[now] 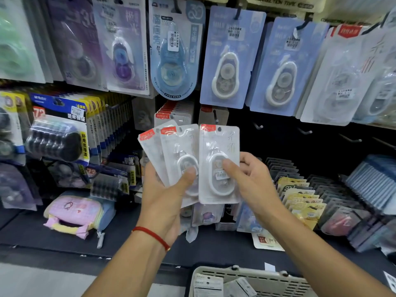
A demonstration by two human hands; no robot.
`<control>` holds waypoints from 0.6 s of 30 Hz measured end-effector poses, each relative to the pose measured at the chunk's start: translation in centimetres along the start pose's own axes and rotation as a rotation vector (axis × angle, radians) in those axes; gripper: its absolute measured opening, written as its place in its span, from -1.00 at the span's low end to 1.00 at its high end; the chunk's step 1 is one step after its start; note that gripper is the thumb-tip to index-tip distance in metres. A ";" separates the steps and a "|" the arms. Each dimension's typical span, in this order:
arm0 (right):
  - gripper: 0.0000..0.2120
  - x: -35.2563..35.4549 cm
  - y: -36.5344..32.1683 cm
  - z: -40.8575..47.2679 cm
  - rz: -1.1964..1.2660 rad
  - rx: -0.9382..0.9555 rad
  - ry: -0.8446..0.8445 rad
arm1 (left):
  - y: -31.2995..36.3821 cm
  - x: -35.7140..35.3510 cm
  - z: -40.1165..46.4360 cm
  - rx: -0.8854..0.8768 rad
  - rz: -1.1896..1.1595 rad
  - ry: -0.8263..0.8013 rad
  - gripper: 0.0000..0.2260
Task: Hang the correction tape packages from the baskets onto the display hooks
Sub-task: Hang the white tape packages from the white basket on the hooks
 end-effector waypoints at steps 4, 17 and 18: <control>-0.82 0.8 0.0 1.3 0.004 0.015 0.126 | 0.8 1.6 0.5 -0.129 0.103 0.135 -0.53; -0.77 -0.7 0.7 2.8 -0.051 0.083 0.202 | 1.0 2.1 0.7 -0.174 0.124 0.157 -0.49; -0.77 -0.7 0.9 2.7 -0.045 0.091 0.208 | 1.0 2.1 0.7 -0.174 0.117 0.155 -0.50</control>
Point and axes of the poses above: each hand's wrist, its own z-axis towards the middle knuckle, its own x-axis out of the back of the hand, y = z × x, the point moved 6 cm from there along z, towards the middle knuckle, and after that the axes turned 2 degrees about -z, right-handed, at the moved point
